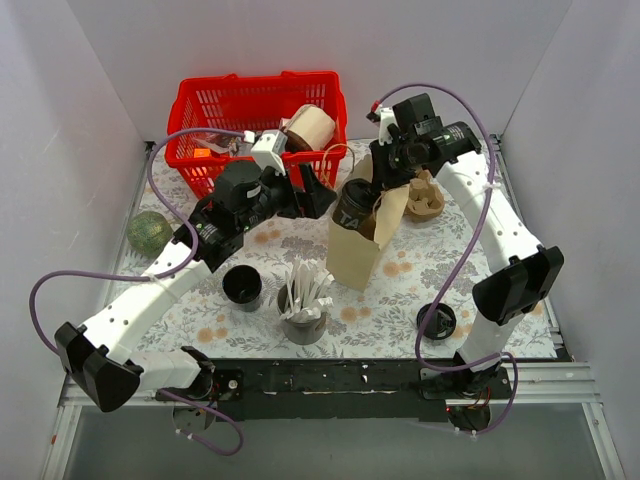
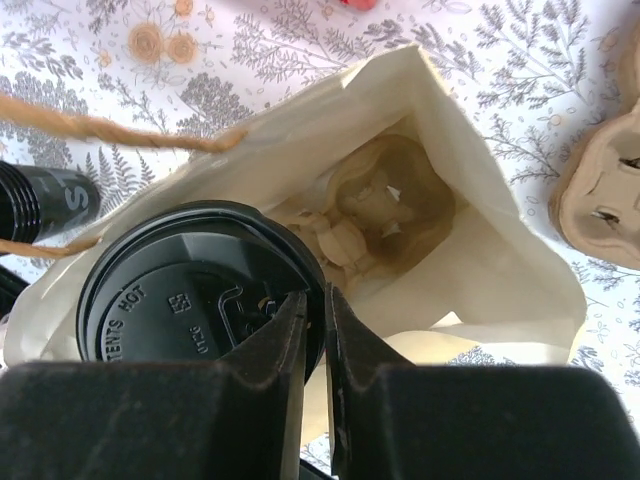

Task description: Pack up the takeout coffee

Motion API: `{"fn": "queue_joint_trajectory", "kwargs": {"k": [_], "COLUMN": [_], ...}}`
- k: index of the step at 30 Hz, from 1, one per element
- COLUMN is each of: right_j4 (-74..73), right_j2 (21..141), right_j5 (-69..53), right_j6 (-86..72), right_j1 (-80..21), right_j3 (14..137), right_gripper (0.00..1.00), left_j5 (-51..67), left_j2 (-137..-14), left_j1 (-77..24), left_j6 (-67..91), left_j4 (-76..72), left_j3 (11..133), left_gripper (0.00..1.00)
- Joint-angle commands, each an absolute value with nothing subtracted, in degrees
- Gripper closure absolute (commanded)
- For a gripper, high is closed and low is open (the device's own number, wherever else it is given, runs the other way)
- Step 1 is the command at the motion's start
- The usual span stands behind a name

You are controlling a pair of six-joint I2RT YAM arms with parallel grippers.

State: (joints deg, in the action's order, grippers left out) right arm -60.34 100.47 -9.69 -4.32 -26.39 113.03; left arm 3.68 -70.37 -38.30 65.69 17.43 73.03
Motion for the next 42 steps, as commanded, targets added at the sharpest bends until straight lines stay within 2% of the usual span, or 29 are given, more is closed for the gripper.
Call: {"fn": "queue_joint_trajectory", "kwargs": {"k": [1, 6, 10, 16, 24, 28, 35, 42], "right_j4": [-61.0, -57.85, -54.06, -53.34, -58.7, -62.66, -66.36, -64.96], "right_j2": [98.44, 95.9, 91.68, 89.21, 93.07, 96.06, 102.47, 102.05], "right_j5": [-5.72, 1.39, 1.76, 2.99, 6.76, 16.75, 23.73, 28.39], "right_j6": [-5.8, -9.4, -10.37, -10.2, -6.33, -4.66, -3.51, -4.92], "right_j1": [-26.46, -26.28, -25.93, -25.58, -27.5, -31.19, -35.94, -40.42], "right_j3": [119.26, 119.1, 114.88, 115.31, 116.98, 120.75, 123.48, 116.75], "right_gripper": [0.99, 0.99, 0.99, 0.99, 0.99, 0.99, 0.99, 0.99], "left_j5": [2.2, 3.07, 4.13, 5.1, 5.01, 4.84, 3.96, 2.91], "left_j2": [-69.08, -69.7, -70.22, -70.14, -70.31, -70.49, -70.93, -70.31], "left_j1": [-38.14, -38.14, -38.14, -38.14, -38.14, -38.14, -38.14, -38.14], "left_j6": [66.18, 65.92, 65.66, 65.48, 65.21, 65.3, 65.92, 67.15], "left_j4": [17.49, 17.49, 17.4, 17.14, 17.14, 17.49, 18.19, 18.37], "left_j3": [71.46, 71.28, 71.19, 71.02, 70.93, 71.28, 71.19, 70.14], "left_gripper": [0.02, 0.02, 0.02, 0.02, 0.02, 0.02, 0.02, 0.02]}}
